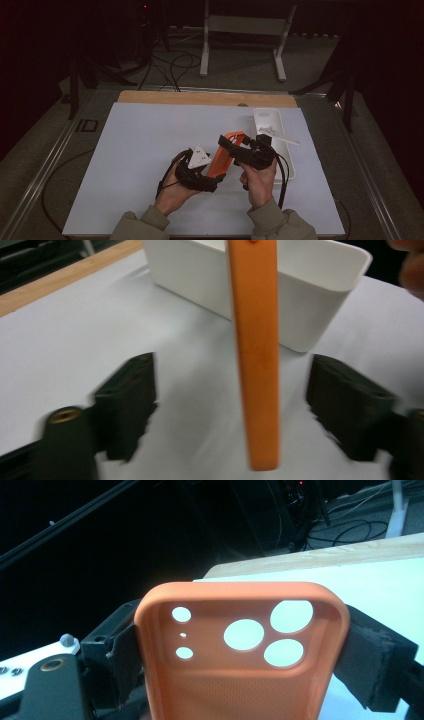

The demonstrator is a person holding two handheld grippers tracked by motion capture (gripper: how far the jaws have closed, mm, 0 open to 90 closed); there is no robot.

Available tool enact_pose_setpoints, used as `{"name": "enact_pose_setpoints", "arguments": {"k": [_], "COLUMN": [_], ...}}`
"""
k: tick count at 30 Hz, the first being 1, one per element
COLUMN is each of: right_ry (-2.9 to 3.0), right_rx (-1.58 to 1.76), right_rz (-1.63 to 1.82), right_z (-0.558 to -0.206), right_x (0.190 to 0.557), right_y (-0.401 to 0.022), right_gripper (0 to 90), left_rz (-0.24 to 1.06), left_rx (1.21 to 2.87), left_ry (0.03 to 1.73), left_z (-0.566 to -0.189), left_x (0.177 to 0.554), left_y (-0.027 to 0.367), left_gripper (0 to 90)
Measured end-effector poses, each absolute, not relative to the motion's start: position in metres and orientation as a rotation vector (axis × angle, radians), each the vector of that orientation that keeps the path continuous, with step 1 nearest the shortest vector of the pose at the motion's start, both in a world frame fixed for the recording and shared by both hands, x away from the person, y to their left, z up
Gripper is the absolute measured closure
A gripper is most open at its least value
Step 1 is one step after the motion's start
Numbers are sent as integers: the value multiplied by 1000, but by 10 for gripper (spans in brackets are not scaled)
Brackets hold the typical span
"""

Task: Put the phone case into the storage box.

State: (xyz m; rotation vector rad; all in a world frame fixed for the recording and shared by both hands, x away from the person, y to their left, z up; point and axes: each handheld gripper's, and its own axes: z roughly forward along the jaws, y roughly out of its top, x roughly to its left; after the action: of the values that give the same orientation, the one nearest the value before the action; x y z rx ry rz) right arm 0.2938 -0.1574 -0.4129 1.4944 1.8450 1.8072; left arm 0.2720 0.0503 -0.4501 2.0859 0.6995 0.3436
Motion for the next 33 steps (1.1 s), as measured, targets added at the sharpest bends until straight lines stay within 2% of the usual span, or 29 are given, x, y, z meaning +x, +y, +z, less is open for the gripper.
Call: {"name": "enact_pose_setpoints", "arguments": {"k": [5, 8, 33], "right_ry": [1847, 1857, 1850], "right_rx": [1487, 1487, 1487], "right_rz": [1811, 1809, 1787], "right_z": [-412, -413, -412], "right_x": [293, 293, 296], "right_y": [-157, -156, -157], "right_gripper": [158, 158, 158], "left_rz": [335, 327, 365], "left_rx": [2071, 2063, 1993], "left_ry": [727, 733, 809], "left_z": [-448, -447, -440], "left_x": [274, 275, 279], "left_y": [52, 54, 90], "left_gripper": [41, 7, 5]}}
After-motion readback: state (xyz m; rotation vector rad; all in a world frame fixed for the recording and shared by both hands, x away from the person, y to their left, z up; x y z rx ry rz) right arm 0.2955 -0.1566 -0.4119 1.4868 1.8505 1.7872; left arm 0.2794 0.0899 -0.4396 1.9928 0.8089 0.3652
